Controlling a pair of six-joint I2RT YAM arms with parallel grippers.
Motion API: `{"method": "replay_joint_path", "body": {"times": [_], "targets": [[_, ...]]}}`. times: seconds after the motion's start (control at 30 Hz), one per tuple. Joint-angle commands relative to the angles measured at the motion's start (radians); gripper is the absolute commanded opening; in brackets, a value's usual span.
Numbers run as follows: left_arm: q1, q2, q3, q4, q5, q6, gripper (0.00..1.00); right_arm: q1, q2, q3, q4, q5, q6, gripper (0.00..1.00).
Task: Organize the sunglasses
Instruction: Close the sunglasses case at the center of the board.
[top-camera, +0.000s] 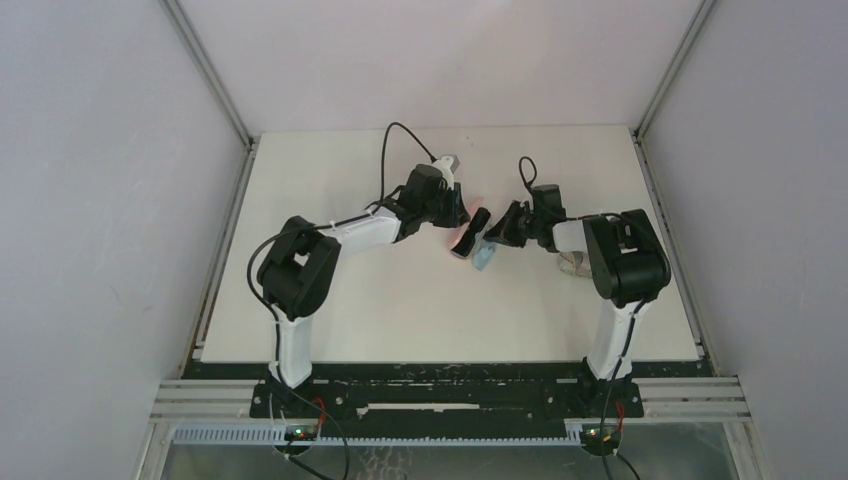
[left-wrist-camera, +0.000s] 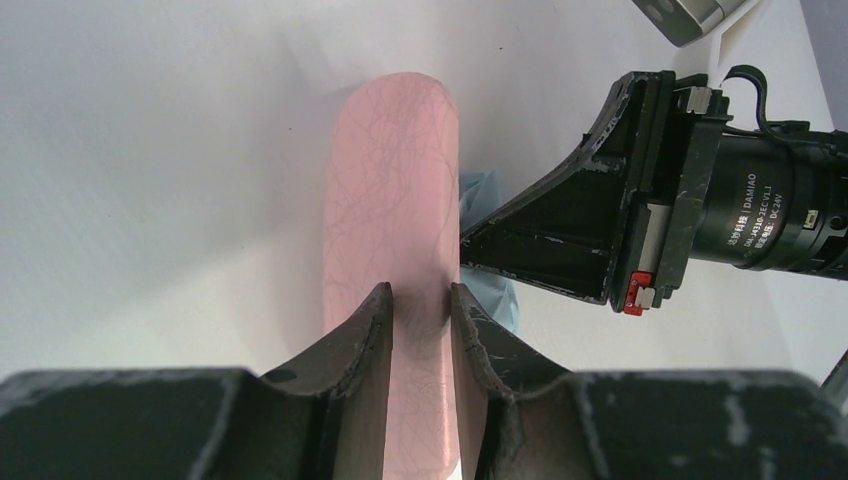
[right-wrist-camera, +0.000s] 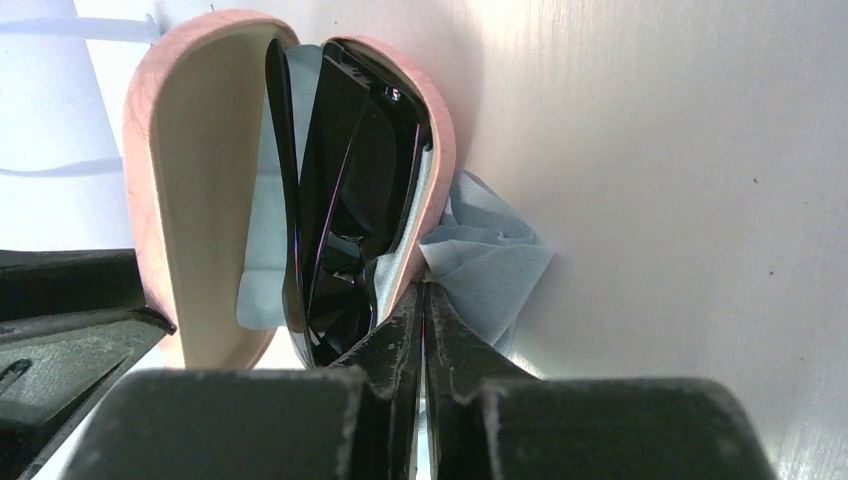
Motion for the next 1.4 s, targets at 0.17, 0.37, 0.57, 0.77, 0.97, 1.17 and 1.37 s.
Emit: {"method": "replay_joint_path", "body": {"times": [0.17, 0.37, 0.57, 0.77, 0.97, 1.17, 1.37], "targets": [[-0.02, -0.004, -0.023, -0.102, 0.034, 0.025, 0.3, 0.026, 0.04, 0.09, 0.006, -0.006, -0.036, 0.0], [-0.027, 0.016, -0.013, -0.108, 0.042, 0.027, 0.3, 0.035, 0.047, 0.105, 0.001, -0.009, -0.04, 0.0], [-0.04, 0.042, 0.007, -0.117, 0.043, 0.027, 0.3, 0.038, 0.053, 0.109, 0.001, -0.014, -0.041, 0.0], [-0.058, 0.072, 0.039, -0.135, 0.049, 0.03, 0.29, 0.04, 0.056, 0.112, 0.003, -0.017, -0.04, 0.0], [-0.069, 0.098, 0.057, -0.146, 0.048, 0.03, 0.29, 0.038, 0.058, 0.112, 0.003, -0.015, -0.041, 0.0], [-0.069, 0.107, 0.061, -0.151, 0.042, 0.031, 0.29, 0.034, 0.054, 0.112, -0.006, -0.014, -0.044, 0.0], [-0.068, 0.082, 0.059, -0.163, 0.009, 0.038, 0.29, 0.026, 0.029, 0.103, -0.036, 0.017, -0.068, 0.0]]}}
